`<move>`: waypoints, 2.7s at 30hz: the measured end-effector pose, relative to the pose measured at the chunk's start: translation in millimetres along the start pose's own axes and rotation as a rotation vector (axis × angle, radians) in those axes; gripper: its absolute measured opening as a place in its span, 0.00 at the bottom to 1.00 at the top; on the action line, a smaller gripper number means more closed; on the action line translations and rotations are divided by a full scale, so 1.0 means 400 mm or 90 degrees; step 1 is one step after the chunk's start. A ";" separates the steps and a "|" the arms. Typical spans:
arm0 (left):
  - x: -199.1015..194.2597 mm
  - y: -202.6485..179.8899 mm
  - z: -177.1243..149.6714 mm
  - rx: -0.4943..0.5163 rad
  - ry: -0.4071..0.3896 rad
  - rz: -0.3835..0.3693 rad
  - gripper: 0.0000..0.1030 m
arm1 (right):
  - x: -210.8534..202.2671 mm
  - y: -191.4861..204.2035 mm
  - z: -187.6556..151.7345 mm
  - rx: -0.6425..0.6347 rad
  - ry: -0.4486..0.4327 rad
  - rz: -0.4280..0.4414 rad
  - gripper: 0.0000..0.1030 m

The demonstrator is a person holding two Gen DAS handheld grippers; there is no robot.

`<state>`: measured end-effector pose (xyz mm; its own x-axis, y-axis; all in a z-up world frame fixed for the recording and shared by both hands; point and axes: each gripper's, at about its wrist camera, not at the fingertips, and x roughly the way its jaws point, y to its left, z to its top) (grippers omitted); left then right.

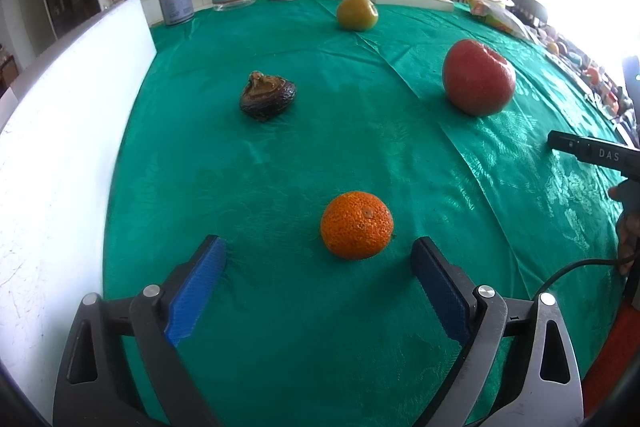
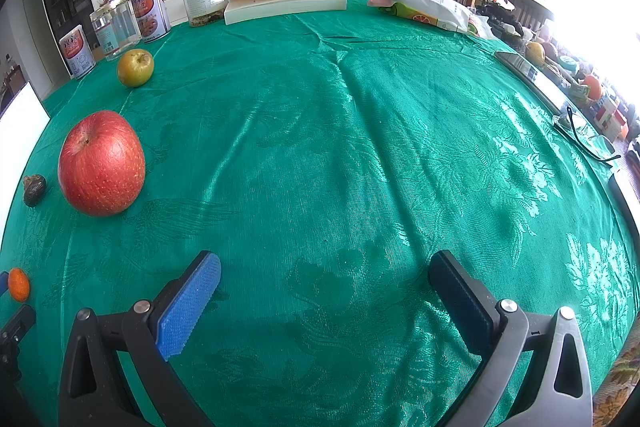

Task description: Organize fruits

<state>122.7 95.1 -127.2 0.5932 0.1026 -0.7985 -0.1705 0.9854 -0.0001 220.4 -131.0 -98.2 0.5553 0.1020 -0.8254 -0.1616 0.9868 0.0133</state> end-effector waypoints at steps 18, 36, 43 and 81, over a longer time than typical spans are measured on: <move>0.001 0.004 0.002 -0.004 -0.001 -0.007 0.93 | 0.048 0.259 0.105 -0.095 0.003 0.239 0.65; 0.001 -0.033 0.043 0.013 0.005 -0.061 0.30 | -0.074 0.154 -0.044 -0.071 -0.008 0.207 0.71; -0.040 -0.038 0.026 -0.022 0.016 -0.095 0.29 | -0.054 0.154 -0.025 -0.045 -0.015 0.246 0.66; -0.423 0.473 0.076 -0.251 -0.091 0.050 0.83 | -0.395 0.748 0.071 -0.370 -0.152 0.385 1.00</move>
<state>14.2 268.4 26.1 0.6646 0.2196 -0.7142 -0.4907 0.8491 -0.1956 107.7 151.6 52.4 0.3848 0.6759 -0.6285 -0.8389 0.5401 0.0672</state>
